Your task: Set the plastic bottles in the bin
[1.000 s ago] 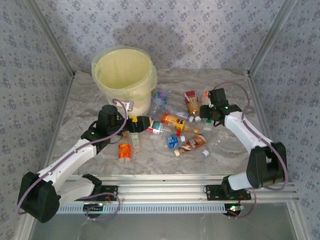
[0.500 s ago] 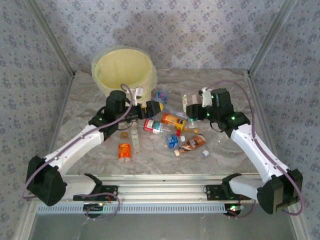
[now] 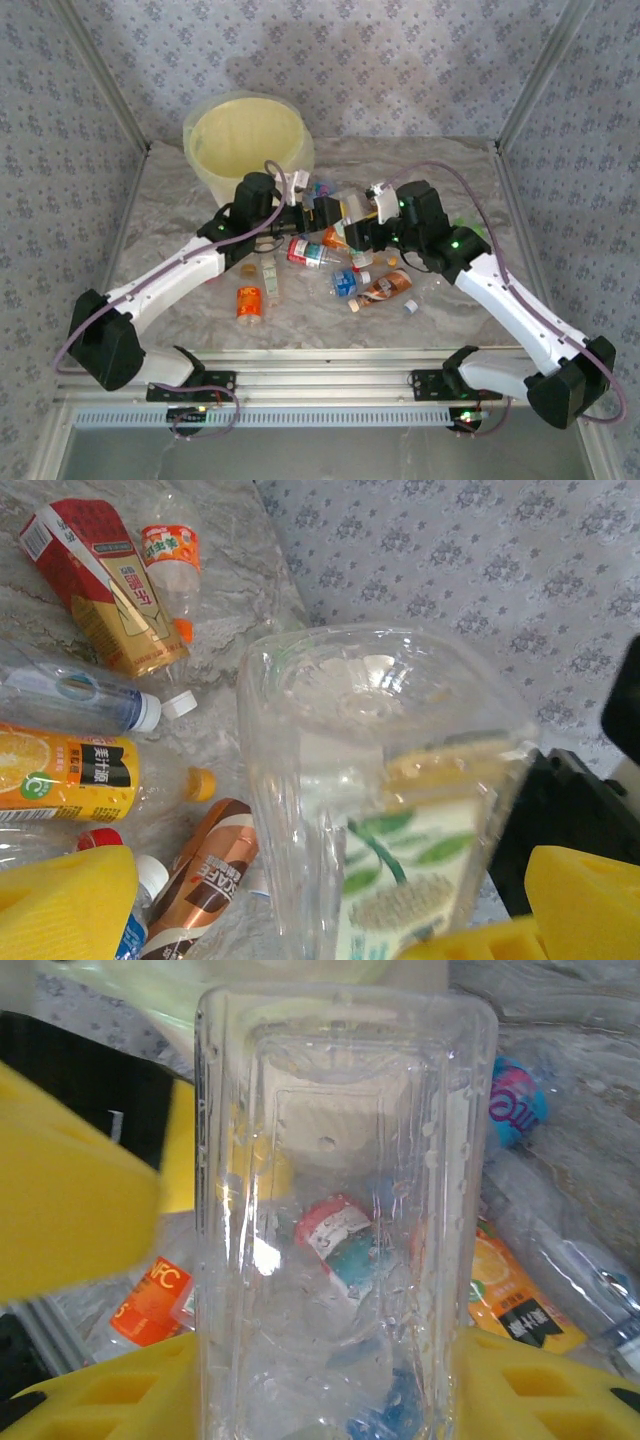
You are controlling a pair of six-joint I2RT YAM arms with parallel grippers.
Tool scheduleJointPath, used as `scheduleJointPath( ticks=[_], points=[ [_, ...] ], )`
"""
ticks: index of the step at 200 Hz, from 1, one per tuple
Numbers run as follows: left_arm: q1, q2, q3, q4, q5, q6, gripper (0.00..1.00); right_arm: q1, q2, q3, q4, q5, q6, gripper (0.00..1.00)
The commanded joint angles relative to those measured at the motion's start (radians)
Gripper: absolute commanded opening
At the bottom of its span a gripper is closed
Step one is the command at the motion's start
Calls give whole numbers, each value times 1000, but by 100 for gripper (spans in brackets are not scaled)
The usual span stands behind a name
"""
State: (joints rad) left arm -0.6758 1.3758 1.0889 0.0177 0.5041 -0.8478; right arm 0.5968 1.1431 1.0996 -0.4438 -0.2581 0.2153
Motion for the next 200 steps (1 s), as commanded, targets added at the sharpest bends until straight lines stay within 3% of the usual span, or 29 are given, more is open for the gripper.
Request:
scheduleJointPath(
  ticks=[1,29,107,200],
  points=[
    [-14,10,45,2,-7,1,99,22,20,40,-29,18,-23,56],
    [-19,12,45,2,-10,4,97,42,36,52,-35,30,-27,56],
    [-19,16,52,-4,-18,0,72,77,58,74,-57,48,-39,55],
    [-19,24,83,-44,-35,-20,58,150,90,145,-99,124,-70,58]
  ],
)
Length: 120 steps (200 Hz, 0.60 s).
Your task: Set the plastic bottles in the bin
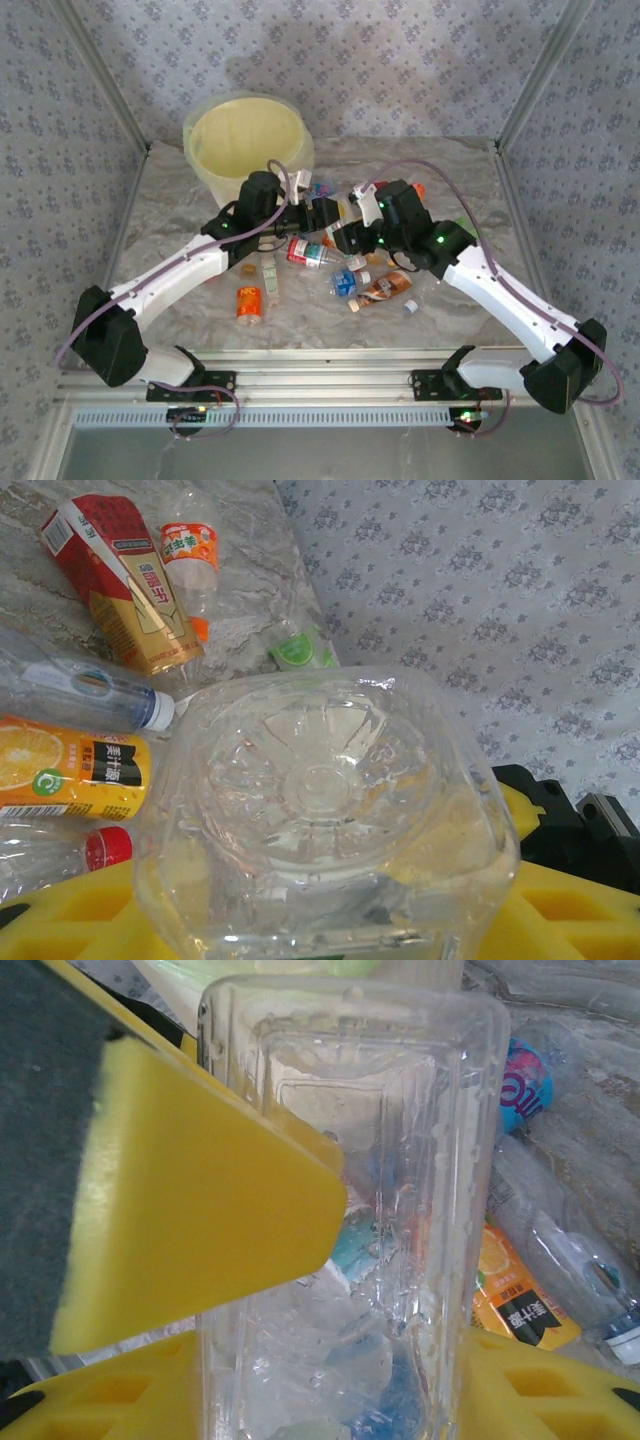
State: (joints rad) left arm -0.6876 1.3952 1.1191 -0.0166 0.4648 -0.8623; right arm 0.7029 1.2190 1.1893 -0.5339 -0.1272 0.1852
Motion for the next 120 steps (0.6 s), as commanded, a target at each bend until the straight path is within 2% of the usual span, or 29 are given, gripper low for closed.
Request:
scheduleJointPath(
  ticks=[1,60,120],
  points=[
    [-7,4,53,-11,3,-6,58,44,14,56,-9,-6,-40,59],
    [5,-17,88,-101,-32,33,54,56,8,81,-17,9,-45,78],
    [92,-54,147,-192,-23,99,52,56,-85,80,-48,-37,-37,100]
  ],
)
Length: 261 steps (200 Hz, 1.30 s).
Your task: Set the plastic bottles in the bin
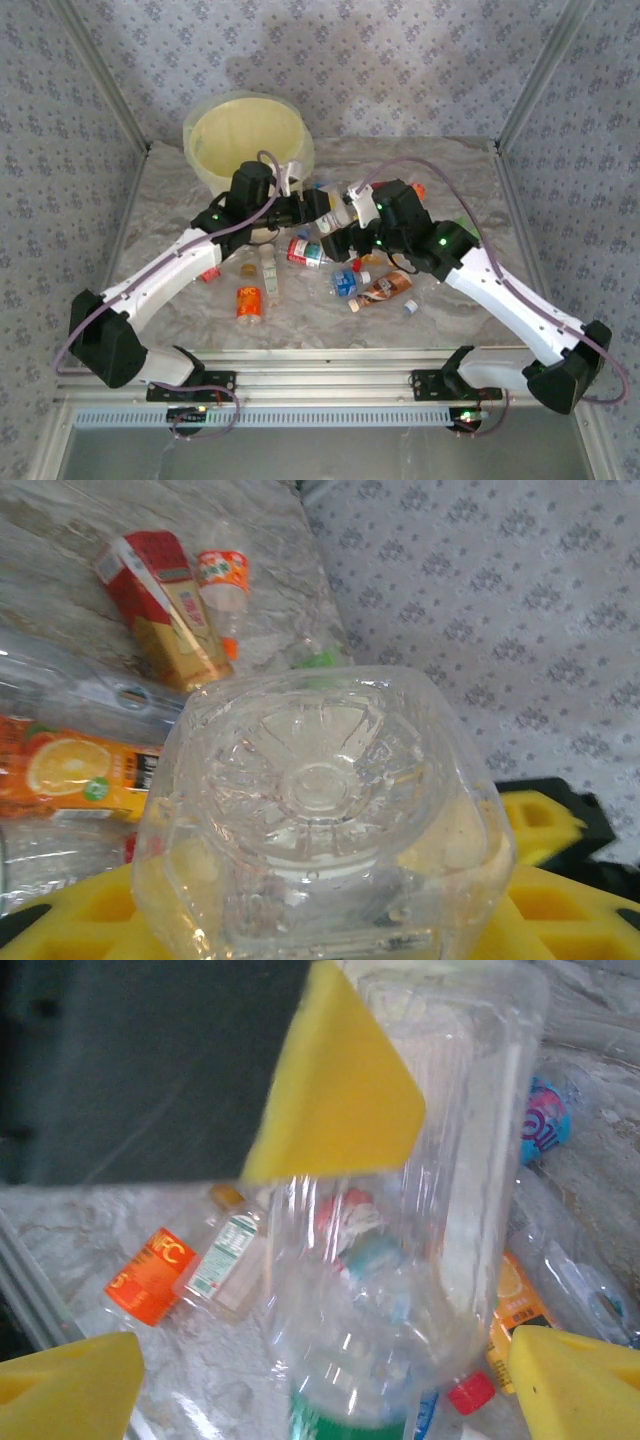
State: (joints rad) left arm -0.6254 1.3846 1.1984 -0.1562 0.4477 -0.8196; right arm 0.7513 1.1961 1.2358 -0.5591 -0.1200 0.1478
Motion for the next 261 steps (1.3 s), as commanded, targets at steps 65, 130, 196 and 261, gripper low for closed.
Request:
scheduleJointPath(
  ticks=[65,130,196,261],
  points=[
    [137,-43,269,-244,-58,231,51,1,-187,-2,22,-40,41,100],
    [268,25,519,-355,-148,375,51,0,-245,-33,29,91,68,100],
    [369,124,720,-389,-193,411,51,-1,-240,-29,16,105,81,100],
    [404,348,914,-476,-261,544,52,0,-237,-22,-33,171,102,99]
  ],
)
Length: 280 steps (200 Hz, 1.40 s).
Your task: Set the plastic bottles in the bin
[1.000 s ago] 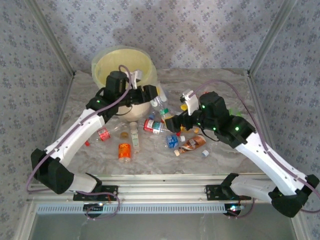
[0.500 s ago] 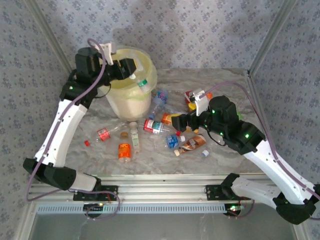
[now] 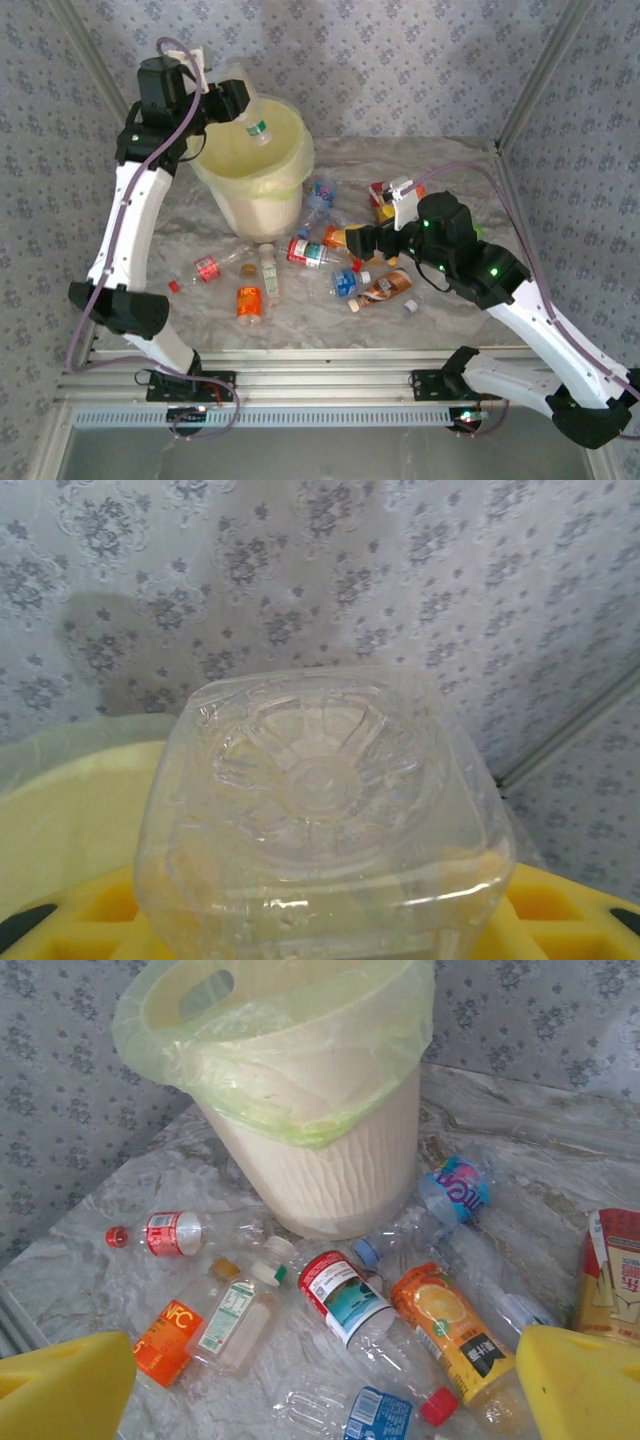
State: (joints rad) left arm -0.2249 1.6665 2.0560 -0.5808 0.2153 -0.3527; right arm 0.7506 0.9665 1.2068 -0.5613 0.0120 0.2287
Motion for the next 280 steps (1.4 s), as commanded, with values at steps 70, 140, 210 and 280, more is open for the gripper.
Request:
scheduleJointPath(
  ticks=[70,140,210,280],
  points=[
    [-7,246,138,-252,5,196,52,-10,2,-6,-88,19,-4,100],
    [-30,358,137,-387,-15,221,53,-48,18,-52,-84,-23,13,100],
    [-37,441,121,-415,7,234,57,-63,24,-62,-82,-37,39,100],
    [-46,483,105,-428,10,221,60,-66,6,-73,-107,-27,43,100]
  ],
)
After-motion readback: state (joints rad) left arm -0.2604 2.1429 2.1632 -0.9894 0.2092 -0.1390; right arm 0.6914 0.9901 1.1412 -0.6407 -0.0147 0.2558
